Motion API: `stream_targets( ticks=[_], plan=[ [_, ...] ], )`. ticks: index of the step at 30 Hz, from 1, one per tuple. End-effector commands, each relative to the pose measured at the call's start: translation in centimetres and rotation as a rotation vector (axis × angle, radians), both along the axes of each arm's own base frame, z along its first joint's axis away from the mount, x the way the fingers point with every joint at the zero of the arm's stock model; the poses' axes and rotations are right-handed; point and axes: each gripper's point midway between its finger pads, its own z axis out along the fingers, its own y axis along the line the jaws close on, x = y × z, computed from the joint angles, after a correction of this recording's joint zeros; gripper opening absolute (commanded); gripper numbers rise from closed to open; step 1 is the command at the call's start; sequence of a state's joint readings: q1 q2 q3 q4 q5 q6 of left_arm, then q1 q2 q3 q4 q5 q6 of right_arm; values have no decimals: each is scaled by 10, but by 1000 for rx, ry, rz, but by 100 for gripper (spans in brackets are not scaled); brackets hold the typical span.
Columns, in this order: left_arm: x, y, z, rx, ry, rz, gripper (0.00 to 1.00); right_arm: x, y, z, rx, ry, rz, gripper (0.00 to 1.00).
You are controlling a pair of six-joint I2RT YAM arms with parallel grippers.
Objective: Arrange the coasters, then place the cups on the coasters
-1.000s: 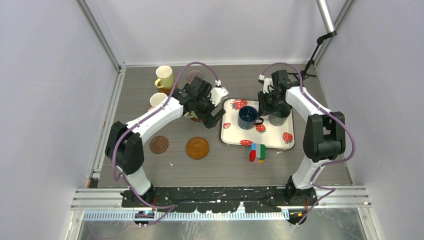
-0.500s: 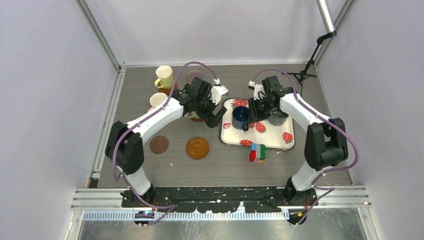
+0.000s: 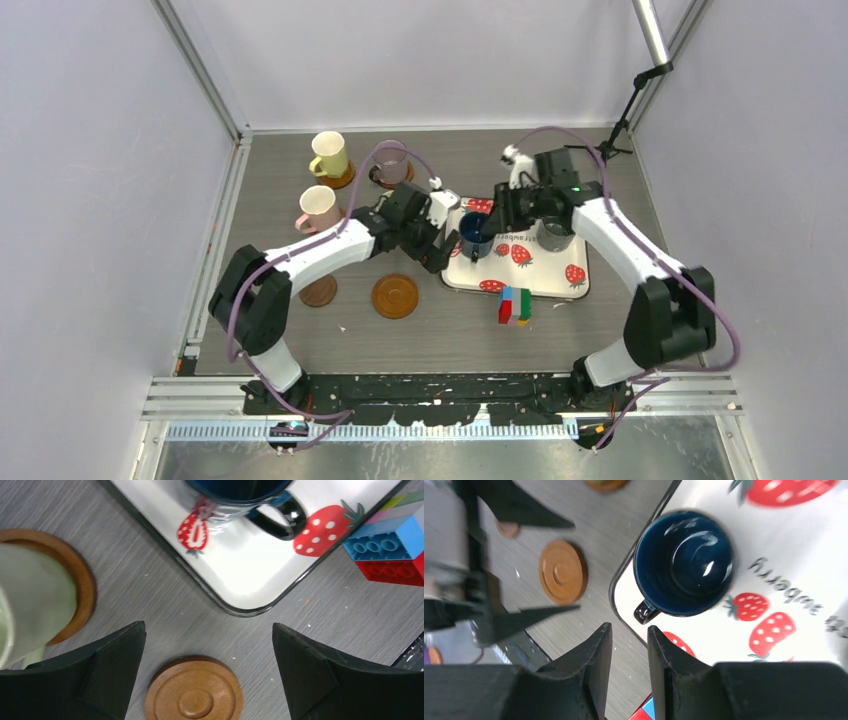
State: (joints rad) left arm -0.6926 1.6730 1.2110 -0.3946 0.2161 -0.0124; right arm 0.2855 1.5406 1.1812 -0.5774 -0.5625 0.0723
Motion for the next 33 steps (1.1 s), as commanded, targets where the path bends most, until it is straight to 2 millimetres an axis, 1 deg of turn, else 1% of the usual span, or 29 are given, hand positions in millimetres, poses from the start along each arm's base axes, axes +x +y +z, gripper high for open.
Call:
stream_targets(
  ticks=[1,2,4,6,7,10,14,17,19,23,27,28,30,33],
  plan=[
    [12,-40,38,-90,-187,20,100,25,-32,71,128,-209,-159,40],
    [13,-45,35,-81,-188,25,100,28,-44,75,127,-220,-203,42],
    [16,-55,33,-75,-188,44,100,33,-68,77,113,-223,-297,49],
    [17,-65,29,-73,-177,54,100,34,-88,77,102,-219,-369,59],
    [16,-69,27,-69,-175,54,100,36,-101,77,99,-213,-415,63],
    [12,-84,20,-48,-184,40,100,36,-121,78,105,-201,-489,73],
    [24,-94,12,-17,-211,68,100,38,-137,78,96,-207,-550,80],
    [37,-96,6,13,-228,110,100,39,-140,79,100,-210,-557,81],
    [45,-92,-3,53,-235,140,98,39,-140,80,106,-210,-554,81],
    [49,-79,-12,113,-216,156,86,38,-139,78,114,-203,-549,81],
    [51,-60,-21,109,-167,173,71,37,-139,79,122,-201,-543,81],
    [50,-57,-22,106,-157,166,68,36,-139,78,122,-200,-541,81],
    [48,-57,-26,108,-144,132,63,36,-138,76,124,-194,-538,81],
    [39,-67,-30,92,-112,47,61,37,-138,75,126,-189,-536,81]
  ],
)
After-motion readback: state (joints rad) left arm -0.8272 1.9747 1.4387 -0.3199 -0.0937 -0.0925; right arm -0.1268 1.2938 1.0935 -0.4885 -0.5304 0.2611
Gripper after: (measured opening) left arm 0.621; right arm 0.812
